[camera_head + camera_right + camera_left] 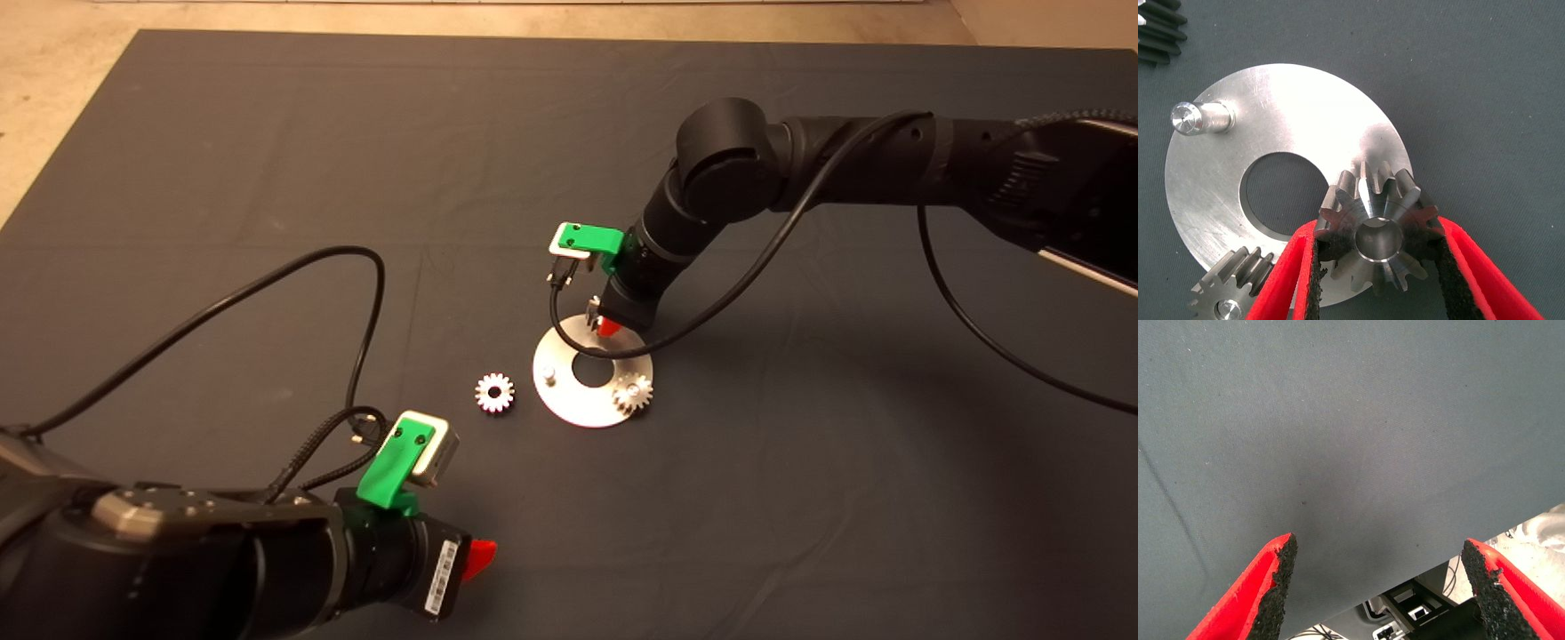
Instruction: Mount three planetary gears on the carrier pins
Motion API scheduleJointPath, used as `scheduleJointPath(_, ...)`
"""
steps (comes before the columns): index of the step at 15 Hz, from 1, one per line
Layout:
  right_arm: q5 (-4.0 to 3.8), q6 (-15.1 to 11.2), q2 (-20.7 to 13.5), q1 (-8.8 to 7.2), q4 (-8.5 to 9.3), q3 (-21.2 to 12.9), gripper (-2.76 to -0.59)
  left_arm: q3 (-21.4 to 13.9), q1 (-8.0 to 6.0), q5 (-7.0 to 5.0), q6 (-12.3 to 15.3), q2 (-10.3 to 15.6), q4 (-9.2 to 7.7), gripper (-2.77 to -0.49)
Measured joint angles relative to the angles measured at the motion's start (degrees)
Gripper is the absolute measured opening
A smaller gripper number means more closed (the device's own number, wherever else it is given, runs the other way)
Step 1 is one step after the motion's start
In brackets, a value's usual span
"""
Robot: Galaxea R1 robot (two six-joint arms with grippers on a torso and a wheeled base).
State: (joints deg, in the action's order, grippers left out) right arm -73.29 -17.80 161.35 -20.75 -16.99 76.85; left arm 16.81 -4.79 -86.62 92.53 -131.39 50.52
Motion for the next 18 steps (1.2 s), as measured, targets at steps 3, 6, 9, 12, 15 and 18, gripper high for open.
scheduleJointPath(3,0.03,0.2,0.1,-0.02,-0.04,0.1,-2.34,0.0,0.0,0.04,0.0,0.0,0.01,-1.51)
scheduleJointPath(6,0.09,0.2,0.2,-0.06,-0.06,0.3,-2.34,0.0,0.0,0.1,0.0,0.2,0.01,-1.51)
scheduleJointPath(9,-0.02,0.2,0.3,-0.07,-0.06,0.3,-2.34,0.0,0.0,1.01,0.0,0.7,0.02,-1.51)
scheduleJointPath(12,-0.24,0.3,0.3,-0.09,0.0,0.3,-2.34,0.0,0.0,1.17,0.0,1.1,0.02,-1.51)
scheduleJointPath(15,-0.57,0.3,0.3,-0.11,0.11,0.3,-2.35,0.0,0.0,1.17,0.0,1.1,0.0,-1.51)
scheduleJointPath(18,-0.88,0.5,0.3,-0.11,0.11,0.2,-2.34,0.0,0.0,1.17,0.0,1.1,0.02,-1.51)
